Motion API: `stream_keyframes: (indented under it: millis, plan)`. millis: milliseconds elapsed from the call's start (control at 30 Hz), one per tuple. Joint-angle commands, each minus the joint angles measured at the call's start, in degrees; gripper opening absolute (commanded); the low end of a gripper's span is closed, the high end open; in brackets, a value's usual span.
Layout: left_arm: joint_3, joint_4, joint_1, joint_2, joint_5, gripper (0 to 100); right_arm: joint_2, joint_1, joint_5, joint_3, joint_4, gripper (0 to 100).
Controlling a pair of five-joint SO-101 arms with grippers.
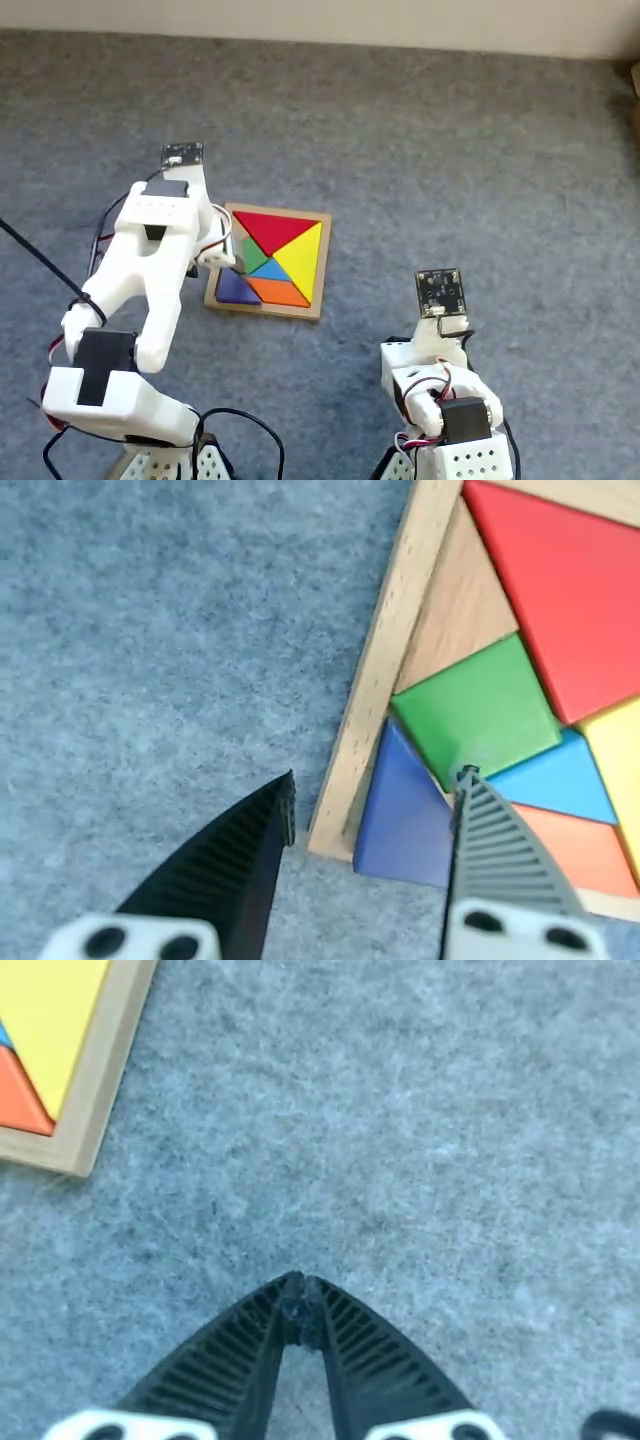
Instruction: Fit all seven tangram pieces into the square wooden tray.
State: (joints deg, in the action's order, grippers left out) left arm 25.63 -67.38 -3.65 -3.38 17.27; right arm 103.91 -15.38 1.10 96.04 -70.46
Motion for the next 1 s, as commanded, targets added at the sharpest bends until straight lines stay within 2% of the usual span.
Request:
stream_keyframes:
  millis: [0, 633, 900, 967]
  plan:
    - [-2.4, -0.4, -0.6, 2.0, 0.6, 24, 0.8, 0.6, 0.5, 8.7, 0.1, 1.6]
    - [-4.0, -10.6, -0.6, 2.0, 0.4, 24, 0.8, 0.6, 0.5, 8.7, 0.1, 1.6]
    - [-1.5, -7.9, -1.5, 1.3, 0.4, 24, 0.8, 0.6, 0.5, 8.7, 0.1, 1.6]
    - [-0.1, -4.6, -2.5, 1.3, 0.4, 24, 0.8, 0.6, 0.5, 8.7, 0.1, 1.6]
